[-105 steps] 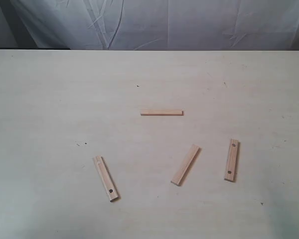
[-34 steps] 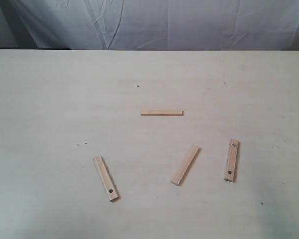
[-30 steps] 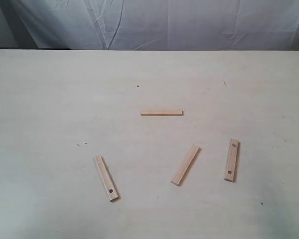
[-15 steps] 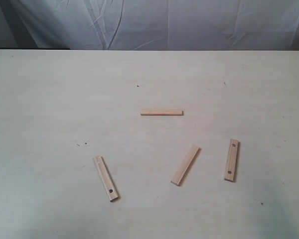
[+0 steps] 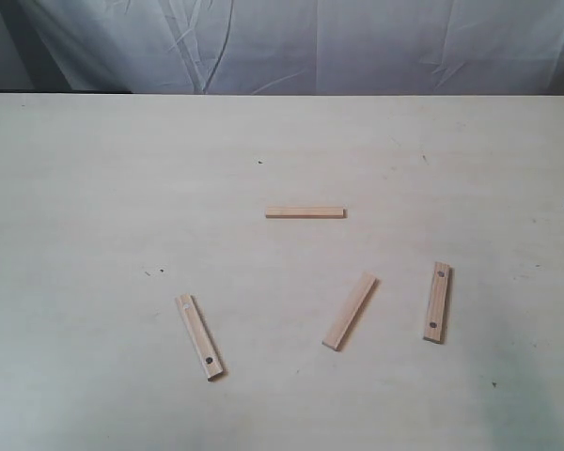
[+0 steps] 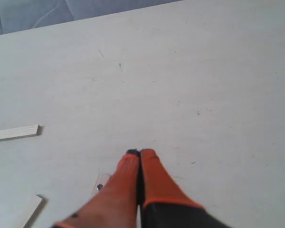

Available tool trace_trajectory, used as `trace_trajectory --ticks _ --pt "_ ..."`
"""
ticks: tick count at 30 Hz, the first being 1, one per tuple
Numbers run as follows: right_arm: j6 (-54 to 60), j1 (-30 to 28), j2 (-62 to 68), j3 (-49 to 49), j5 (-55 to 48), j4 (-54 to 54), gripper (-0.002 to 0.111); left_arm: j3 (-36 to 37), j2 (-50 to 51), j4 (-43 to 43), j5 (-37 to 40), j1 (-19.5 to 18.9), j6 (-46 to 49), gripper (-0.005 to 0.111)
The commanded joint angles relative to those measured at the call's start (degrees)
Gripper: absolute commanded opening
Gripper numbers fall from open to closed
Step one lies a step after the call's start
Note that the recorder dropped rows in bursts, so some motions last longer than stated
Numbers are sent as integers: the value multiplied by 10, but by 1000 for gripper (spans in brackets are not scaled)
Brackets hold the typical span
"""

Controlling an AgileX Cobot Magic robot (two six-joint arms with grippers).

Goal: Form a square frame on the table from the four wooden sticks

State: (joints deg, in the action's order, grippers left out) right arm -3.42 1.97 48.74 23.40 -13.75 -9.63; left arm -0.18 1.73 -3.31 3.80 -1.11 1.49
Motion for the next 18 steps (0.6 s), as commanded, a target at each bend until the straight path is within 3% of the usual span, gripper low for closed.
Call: trace_trajectory --ticks 1,8,14,18 --pt "-1 -1 16 4 19 -24 -1 2 -3 -2 -130 0 -1 0" --pt "-1 -1 16 4 32 -24 -1 2 -3 -4 -214 0 -9 0" --pt "-1 -1 16 4 32 -24 -1 2 -3 1 -233 0 -9 0" --pt "1 -1 16 4 32 -24 -1 2 -3 80 -195 0 -11 0"
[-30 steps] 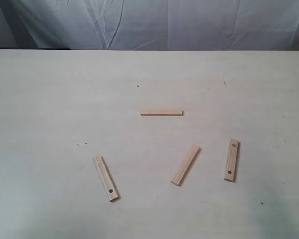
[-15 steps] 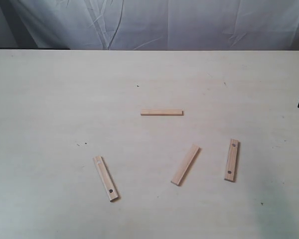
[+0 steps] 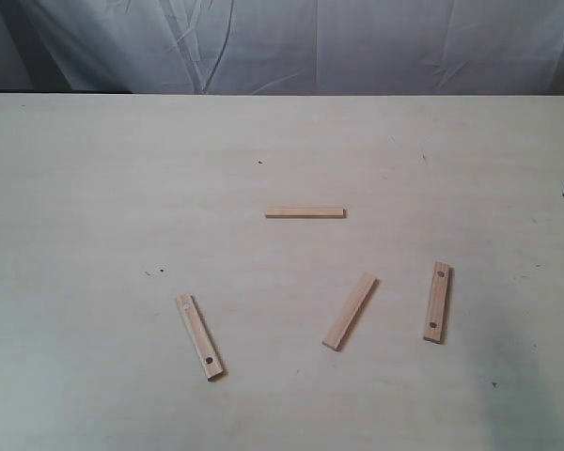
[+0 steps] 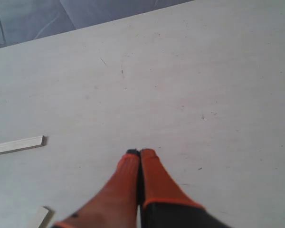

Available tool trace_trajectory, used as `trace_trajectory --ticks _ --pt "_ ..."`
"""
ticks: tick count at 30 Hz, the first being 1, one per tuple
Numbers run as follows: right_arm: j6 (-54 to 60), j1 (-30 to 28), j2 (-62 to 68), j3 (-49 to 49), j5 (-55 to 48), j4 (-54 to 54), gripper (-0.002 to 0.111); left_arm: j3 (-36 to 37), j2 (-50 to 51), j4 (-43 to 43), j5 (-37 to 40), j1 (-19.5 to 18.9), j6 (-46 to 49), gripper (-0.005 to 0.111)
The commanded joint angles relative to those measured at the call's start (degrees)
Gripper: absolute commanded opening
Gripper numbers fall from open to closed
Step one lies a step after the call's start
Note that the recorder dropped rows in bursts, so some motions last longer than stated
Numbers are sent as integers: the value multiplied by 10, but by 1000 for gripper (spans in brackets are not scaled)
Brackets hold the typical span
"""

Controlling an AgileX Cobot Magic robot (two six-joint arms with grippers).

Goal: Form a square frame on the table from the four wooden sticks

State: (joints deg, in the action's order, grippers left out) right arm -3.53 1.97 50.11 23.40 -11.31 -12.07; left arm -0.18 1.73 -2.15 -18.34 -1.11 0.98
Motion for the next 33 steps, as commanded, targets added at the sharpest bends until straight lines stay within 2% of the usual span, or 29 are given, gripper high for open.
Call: trace_trajectory --ticks 1,7,18,21,25,33 --pt "3 -1 2 4 7 1 -1 2 -3 93 42 0 -4 0" --pt "2 -1 2 4 5 1 -1 -10 27 161 87 0 -4 0" --pt "2 -1 2 4 -39 0 -1 -237 241 122 442 0 -4 0" --pt "2 -1 2 4 -51 -5 -1 -276 309 115 534 0 2 0" --pt "0 -1 2 4 -74 -6 -1 -286 352 117 543 0 30 0" --pt "-26 -1 2 4 -165 13 -1 -295 363 144 551 0 30 0"
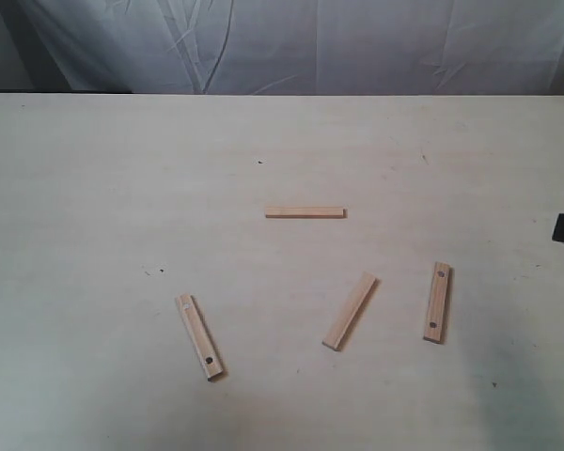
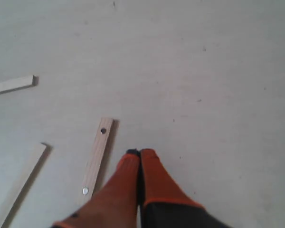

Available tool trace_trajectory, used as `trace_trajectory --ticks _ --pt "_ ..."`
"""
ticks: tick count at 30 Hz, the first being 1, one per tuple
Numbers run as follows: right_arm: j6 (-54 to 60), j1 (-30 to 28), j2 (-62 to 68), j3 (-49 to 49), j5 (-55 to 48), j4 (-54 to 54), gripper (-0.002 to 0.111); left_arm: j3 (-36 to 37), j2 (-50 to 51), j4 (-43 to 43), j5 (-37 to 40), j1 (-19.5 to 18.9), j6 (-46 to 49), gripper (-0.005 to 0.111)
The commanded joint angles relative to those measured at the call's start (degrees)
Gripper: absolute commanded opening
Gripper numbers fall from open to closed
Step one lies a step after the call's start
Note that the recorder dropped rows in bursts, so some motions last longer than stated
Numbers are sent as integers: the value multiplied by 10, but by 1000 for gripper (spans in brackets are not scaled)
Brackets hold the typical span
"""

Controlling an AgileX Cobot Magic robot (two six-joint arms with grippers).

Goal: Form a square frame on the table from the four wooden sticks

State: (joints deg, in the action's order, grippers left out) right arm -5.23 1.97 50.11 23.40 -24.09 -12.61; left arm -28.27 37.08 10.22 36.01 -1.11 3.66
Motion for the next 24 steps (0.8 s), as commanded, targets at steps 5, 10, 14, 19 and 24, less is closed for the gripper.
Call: trace_trajectory --ticks 5,10,14,19,24 --pt "-15 -1 2 4 -87 39 -1 -85 88 60 74 0 67 0" --pt "-27 -1 2 4 -105 27 -1 -166 209 78 100 2 109 0" --pt "-27 -1 2 4 -105 23 -1 -213 307 78 104 61 120 0" --pt "-27 -1 2 4 -105 22 -1 -265 415 19 73 194 31 0" --pt "-27 -1 2 4 -105 21 -1 -342 532 -68 62 316 -88 0"
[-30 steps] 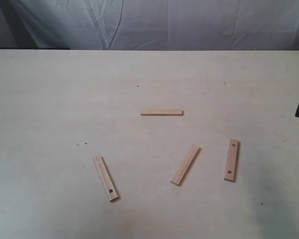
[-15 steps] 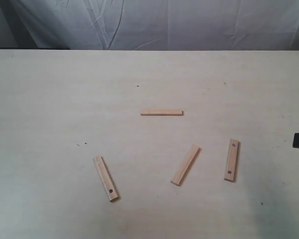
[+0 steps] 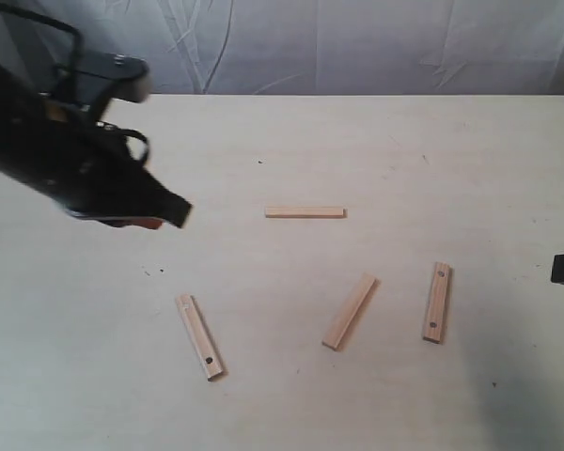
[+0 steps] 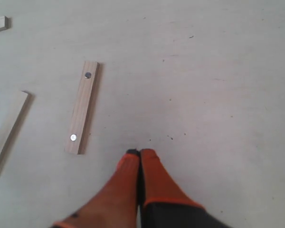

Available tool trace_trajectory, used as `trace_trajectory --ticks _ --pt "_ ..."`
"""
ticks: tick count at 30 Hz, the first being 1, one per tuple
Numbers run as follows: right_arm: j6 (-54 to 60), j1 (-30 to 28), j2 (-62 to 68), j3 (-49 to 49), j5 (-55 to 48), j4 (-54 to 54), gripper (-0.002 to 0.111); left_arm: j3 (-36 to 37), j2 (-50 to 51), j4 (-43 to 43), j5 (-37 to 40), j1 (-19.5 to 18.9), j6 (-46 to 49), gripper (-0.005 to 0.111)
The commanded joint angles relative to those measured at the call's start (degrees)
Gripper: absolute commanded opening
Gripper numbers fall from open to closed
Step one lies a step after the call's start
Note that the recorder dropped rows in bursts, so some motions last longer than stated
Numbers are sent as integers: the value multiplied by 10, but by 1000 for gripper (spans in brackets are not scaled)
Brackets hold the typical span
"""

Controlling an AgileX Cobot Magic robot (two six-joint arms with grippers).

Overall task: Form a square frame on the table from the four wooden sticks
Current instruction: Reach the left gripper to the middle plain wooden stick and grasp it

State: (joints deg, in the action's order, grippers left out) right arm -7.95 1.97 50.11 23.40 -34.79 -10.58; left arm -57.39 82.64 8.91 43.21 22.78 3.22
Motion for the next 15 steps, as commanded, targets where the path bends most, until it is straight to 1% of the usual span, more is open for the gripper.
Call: trace_trajectory --ticks 1,3,5,8,9,12,15 --pt "1 -1 2 4 2 0 -1 -70 97 -63 -9 99 -99 0" --pt "1 -1 2 4 2 -1 -1 -111 147 -69 -9 134 -108 0" --pt "1 -1 2 4 2 -2 -1 -153 195 -69 -7 161 -108 0" --pt "1 -1 2 4 2 -2 -1 -208 257 -64 8 186 -108 1" --pt "1 -1 2 4 2 -2 -1 -222 271 -60 18 191 -108 3" --pt "1 -1 2 4 2 -2 -1 -259 310 -51 39 204 -108 16" --pt "1 -1 2 4 2 -3 -1 -272 335 -29 38 208 -108 35"
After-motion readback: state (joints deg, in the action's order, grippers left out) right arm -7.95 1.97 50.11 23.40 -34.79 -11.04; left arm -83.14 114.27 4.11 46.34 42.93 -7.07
